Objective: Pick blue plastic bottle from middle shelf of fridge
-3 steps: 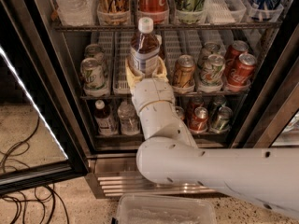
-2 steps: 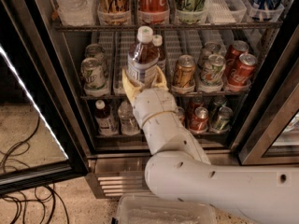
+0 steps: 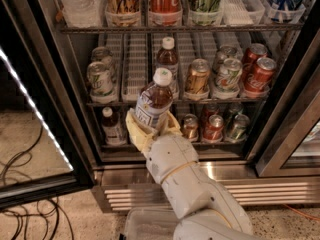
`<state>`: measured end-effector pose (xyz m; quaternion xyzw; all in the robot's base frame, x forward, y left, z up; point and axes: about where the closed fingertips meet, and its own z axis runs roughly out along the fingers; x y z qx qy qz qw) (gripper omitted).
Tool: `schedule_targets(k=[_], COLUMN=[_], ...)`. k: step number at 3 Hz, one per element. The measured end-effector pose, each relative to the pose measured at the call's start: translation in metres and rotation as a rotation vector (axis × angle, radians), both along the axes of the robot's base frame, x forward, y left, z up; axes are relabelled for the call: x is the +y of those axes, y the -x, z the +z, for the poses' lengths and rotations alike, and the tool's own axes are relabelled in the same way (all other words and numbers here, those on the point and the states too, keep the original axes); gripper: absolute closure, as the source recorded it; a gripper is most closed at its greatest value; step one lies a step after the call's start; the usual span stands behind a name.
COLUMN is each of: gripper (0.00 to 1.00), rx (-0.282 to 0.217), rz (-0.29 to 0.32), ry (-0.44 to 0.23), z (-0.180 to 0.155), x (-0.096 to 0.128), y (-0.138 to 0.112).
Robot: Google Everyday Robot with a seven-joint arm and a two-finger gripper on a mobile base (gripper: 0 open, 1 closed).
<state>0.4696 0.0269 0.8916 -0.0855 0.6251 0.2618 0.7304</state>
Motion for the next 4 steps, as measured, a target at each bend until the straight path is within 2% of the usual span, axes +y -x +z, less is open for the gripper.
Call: schedule_targets(k=[2,3,4], gripper=[1.00,1.00,1.00], rx=[0.000,-0.024,-0.048], rz=[0.000,-0.008,0.021], ry=[0.000,0.017,0.039], z=[-0.002,0.000,0.003], x=[0.000,-0.033,-0.035], y=[0.000,0.009,0.013])
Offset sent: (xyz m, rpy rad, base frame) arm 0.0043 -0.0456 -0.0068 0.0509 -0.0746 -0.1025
